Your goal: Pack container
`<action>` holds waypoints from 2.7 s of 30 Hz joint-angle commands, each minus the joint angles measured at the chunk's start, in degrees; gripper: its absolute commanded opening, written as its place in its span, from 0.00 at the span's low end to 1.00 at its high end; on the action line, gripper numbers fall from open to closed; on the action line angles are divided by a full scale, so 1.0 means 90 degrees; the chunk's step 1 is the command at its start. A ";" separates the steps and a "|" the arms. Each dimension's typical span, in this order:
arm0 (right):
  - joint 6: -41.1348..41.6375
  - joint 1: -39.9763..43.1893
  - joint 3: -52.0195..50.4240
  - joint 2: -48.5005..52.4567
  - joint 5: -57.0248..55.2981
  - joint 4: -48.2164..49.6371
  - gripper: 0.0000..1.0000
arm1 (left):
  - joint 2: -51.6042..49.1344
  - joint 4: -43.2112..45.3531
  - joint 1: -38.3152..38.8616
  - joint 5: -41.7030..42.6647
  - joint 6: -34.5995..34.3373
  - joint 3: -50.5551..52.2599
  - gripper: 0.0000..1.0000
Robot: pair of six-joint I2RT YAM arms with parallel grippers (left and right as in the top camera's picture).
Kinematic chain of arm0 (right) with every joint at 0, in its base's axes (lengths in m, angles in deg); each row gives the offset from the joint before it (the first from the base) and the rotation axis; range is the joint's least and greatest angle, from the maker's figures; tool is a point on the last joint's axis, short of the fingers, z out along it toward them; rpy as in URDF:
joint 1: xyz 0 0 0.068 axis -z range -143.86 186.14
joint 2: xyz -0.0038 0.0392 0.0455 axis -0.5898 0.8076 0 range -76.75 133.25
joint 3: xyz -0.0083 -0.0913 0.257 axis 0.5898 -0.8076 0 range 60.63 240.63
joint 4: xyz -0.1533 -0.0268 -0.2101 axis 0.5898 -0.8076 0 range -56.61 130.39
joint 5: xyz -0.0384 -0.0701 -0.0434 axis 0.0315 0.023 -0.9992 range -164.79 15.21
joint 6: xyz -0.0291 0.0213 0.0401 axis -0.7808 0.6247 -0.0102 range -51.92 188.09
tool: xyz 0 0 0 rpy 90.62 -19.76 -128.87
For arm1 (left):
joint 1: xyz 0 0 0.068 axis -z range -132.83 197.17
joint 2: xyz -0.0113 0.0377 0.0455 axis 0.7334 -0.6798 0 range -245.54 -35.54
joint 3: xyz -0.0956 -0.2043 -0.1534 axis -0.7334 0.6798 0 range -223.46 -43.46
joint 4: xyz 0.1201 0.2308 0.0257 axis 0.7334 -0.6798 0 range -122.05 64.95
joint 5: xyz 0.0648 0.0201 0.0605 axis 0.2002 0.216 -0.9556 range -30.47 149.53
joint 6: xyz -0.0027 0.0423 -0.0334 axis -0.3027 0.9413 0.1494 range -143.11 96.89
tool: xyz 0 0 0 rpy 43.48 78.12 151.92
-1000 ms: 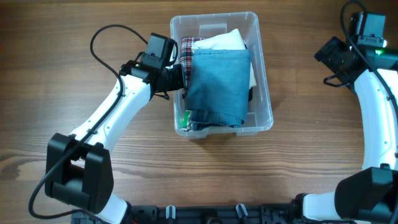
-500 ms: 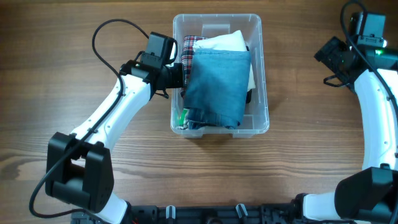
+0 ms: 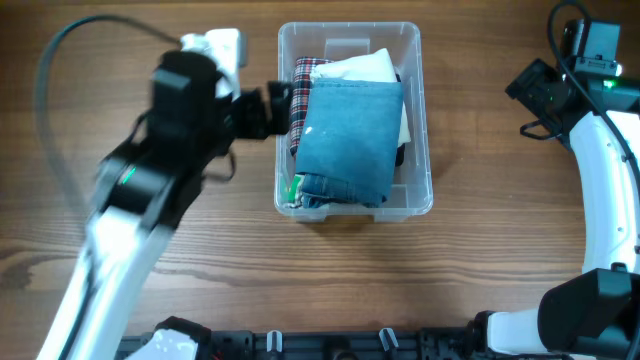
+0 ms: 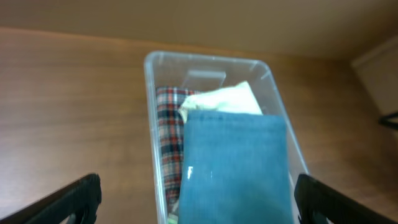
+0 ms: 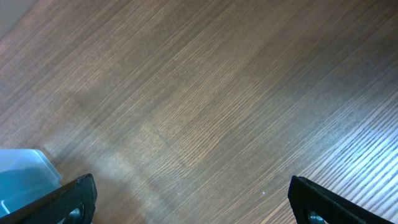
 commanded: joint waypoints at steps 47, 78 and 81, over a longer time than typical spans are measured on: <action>0.0107 0.0010 -0.0012 0.0068 0.0010 -0.0007 1.00 | 0.7026 0.1807 -0.2113 0.0505 -0.0163 0.5367 1.00; 0.0107 0.0010 -0.0012 0.0068 0.0010 -0.0007 1.00 | 0.7516 0.5945 -0.2159 -0.0165 0.2140 0.8716 1.00; 0.0104 0.0010 -0.0012 0.0068 0.0007 -0.0007 1.00 | 0.7516 0.5909 -0.2161 -0.0168 0.2307 0.8716 1.00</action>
